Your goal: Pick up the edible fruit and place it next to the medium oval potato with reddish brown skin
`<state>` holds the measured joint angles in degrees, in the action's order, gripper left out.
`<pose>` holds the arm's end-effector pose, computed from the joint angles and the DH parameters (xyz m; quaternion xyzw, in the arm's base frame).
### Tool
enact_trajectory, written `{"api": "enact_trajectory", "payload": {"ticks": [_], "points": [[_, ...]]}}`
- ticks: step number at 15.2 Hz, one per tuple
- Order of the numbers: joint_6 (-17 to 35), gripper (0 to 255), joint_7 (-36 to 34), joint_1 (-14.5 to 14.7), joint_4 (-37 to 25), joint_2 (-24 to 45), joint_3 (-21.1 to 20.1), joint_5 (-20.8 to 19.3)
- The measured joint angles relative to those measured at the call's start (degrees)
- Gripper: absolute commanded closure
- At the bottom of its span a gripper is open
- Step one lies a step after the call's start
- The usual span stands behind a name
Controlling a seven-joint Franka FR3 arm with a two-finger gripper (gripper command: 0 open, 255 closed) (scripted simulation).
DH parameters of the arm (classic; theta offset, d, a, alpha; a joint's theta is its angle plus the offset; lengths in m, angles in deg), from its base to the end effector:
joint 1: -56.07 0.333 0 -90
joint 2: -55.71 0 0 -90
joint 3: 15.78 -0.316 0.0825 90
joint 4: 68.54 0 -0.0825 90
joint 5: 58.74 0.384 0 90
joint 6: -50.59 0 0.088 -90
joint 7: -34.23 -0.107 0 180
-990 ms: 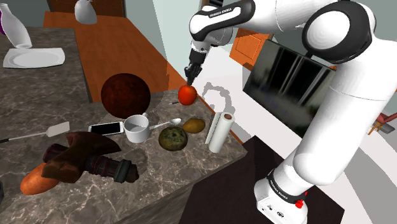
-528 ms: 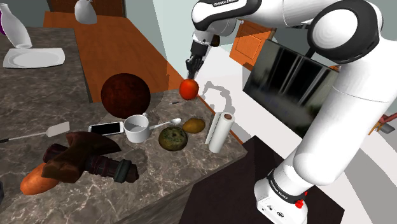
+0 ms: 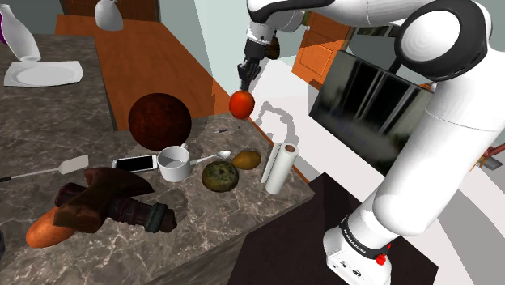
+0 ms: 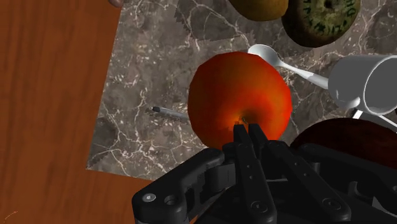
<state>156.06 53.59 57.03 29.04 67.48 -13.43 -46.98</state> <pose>0.6162 0.0029 0.4650 -0.9871 -0.1253 0.0161 0.0981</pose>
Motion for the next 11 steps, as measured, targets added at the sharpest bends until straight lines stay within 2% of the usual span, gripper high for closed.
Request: {"api": "enact_trajectory", "payload": {"ticks": [7, 11], "points": [[-4.8, 255, -1.0, 0.0, -3.9, -0.9, 0.0, -0.3], [-3.9, 255, -4.3, 2.0, -0.8, -3.8, -1.4, -0.3]]}}
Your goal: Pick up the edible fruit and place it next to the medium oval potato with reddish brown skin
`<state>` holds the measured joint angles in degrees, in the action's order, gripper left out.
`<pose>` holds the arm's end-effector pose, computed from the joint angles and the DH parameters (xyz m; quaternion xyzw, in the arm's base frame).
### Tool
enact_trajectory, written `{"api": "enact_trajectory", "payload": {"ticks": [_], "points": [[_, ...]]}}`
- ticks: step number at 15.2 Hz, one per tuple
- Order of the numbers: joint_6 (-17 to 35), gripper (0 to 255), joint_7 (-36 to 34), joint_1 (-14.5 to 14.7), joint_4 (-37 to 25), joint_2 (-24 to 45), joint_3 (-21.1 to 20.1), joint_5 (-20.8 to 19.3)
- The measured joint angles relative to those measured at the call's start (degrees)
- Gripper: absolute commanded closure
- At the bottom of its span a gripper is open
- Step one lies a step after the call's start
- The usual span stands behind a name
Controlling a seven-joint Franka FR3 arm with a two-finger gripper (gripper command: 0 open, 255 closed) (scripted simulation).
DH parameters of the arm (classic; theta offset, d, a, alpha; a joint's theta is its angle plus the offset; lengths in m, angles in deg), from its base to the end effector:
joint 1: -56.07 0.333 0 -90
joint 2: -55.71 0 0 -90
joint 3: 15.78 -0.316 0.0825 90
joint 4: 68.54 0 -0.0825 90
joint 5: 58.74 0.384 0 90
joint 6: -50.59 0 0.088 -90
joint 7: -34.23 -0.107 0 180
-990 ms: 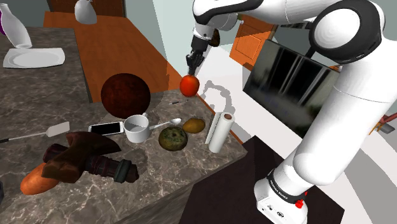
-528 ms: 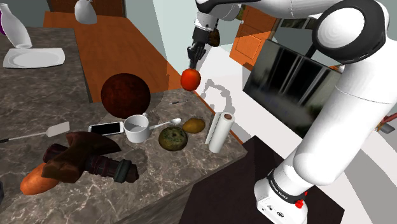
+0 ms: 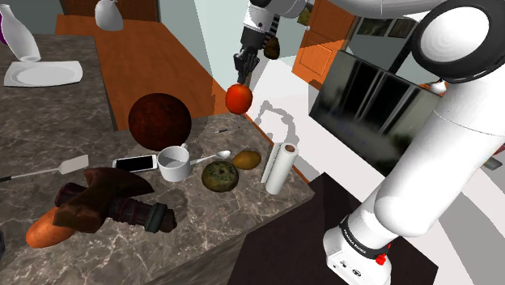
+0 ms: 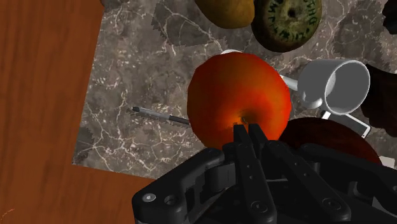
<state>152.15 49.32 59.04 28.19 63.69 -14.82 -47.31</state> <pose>0.5994 0.0388 0.5067 -0.9871 -0.1256 0.0162 0.0983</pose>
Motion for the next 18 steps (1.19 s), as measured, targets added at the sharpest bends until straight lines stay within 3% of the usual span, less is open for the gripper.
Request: {"api": "enact_trajectory", "payload": {"ticks": [7, 18], "points": [[3.7, 255, -8.4, 5.0, 7.1, -5.0, -4.1, 0.2], [7.6, 255, -22.4, 12.4, 11.0, -7.9, -11.2, 0.5]]}}
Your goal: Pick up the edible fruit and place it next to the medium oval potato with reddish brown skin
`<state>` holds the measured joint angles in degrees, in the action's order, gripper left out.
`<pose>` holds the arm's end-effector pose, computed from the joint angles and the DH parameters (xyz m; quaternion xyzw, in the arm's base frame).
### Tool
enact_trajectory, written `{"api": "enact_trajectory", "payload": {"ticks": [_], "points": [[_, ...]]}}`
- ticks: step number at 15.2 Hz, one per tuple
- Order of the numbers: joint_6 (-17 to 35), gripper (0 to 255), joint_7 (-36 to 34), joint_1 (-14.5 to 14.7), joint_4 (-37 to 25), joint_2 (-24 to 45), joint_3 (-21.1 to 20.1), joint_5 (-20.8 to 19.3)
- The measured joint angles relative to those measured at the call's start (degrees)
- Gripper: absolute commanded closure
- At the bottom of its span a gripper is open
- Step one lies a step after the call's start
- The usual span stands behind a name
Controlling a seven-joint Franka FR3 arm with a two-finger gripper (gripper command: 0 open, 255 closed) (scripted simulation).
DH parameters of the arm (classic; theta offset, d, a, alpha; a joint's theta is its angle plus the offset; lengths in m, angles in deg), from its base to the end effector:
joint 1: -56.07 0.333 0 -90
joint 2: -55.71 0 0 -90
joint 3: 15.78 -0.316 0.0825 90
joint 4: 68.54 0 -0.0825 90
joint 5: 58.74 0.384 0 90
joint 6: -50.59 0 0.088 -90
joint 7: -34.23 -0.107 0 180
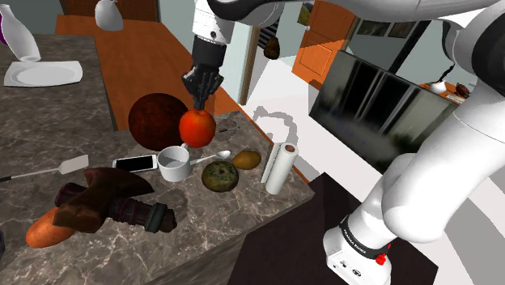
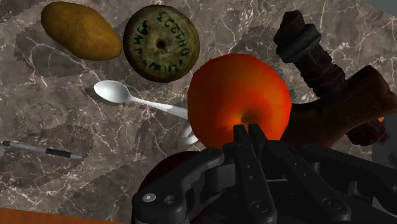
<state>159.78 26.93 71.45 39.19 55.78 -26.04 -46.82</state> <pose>0.5027 0.2578 0.5067 -0.9870 -0.1260 0.0164 0.0980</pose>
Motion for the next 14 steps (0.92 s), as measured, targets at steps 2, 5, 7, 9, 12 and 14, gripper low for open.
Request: {"api": "enact_trajectory", "payload": {"ticks": [2, 5, 7, 9, 12, 14], "points": [[0.8, 255, -2.6, 1.3, -0.3, 0.6, -1.3, -0.2], [1.1, 255, -7.0, 3.5, -1.9, 1.6, -3.4, -0.7], [1.4, 255, -9.7, 4.8, -2.6, 2.2, -4.6, -1.0], [2.0, 255, -12.6, 6.3, -3.7, 3.4, -6.0, -1.6], [2.2, 255, -16.8, 8.5, -6.0, 5.2, -7.8, -2.6], [2.4, 255, -19.8, 10.2, -8.2, 7.3, -8.9, -3.7]]}}
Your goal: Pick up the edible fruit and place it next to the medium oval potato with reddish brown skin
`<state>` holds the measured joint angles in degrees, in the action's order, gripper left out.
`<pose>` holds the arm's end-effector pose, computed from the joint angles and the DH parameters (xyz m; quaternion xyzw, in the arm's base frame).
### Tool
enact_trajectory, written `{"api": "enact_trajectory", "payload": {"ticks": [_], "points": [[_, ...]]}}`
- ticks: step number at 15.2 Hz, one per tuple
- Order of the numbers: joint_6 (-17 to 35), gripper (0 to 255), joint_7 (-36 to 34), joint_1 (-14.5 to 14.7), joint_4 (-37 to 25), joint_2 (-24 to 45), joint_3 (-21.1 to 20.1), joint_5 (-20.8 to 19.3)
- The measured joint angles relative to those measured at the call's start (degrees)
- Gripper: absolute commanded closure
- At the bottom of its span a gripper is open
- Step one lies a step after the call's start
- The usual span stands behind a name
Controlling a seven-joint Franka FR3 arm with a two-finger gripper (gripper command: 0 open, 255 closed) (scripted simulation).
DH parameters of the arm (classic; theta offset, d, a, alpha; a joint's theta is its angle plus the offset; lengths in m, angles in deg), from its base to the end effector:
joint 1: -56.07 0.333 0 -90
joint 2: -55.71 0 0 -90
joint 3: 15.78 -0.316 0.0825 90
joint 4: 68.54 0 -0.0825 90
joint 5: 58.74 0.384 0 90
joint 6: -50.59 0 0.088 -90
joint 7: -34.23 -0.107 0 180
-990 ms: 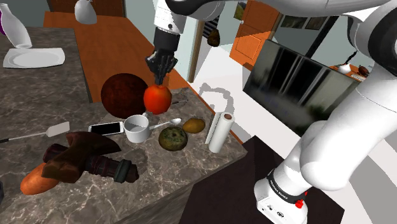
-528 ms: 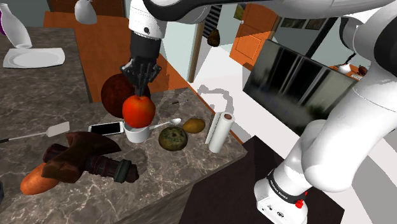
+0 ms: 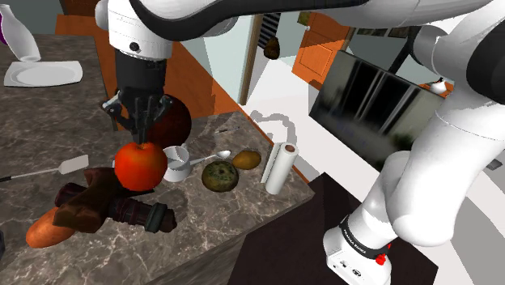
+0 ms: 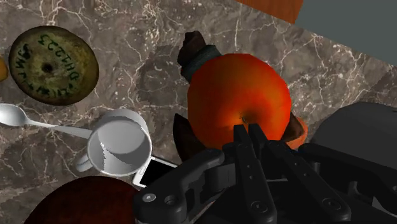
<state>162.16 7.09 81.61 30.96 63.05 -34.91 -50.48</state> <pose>0.4327 0.4287 0.5094 -0.9870 -0.1262 0.0163 0.0980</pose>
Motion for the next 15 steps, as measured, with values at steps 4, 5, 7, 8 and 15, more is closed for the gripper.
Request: {"api": "enact_trajectory", "payload": {"ticks": [4, 5, 7, 8, 15], "points": [[0.1, 255, -5.8, 3.4, -4.3, 3.8, -1.9, -2.2], [-0.2, 255, -7.3, 4.4, -6.0, 5.1, -2.3, -3.0], [-0.7, 255, -10.1, 6.2, -8.8, 7.0, -3.0, -4.2], [-1.0, 255, -11.7, 7.4, -10.2, 8.1, -3.4, -4.9], [-4.2, 255, -20.9, 15.9, -24.8, 19.1, -4.5, -10.6]]}}
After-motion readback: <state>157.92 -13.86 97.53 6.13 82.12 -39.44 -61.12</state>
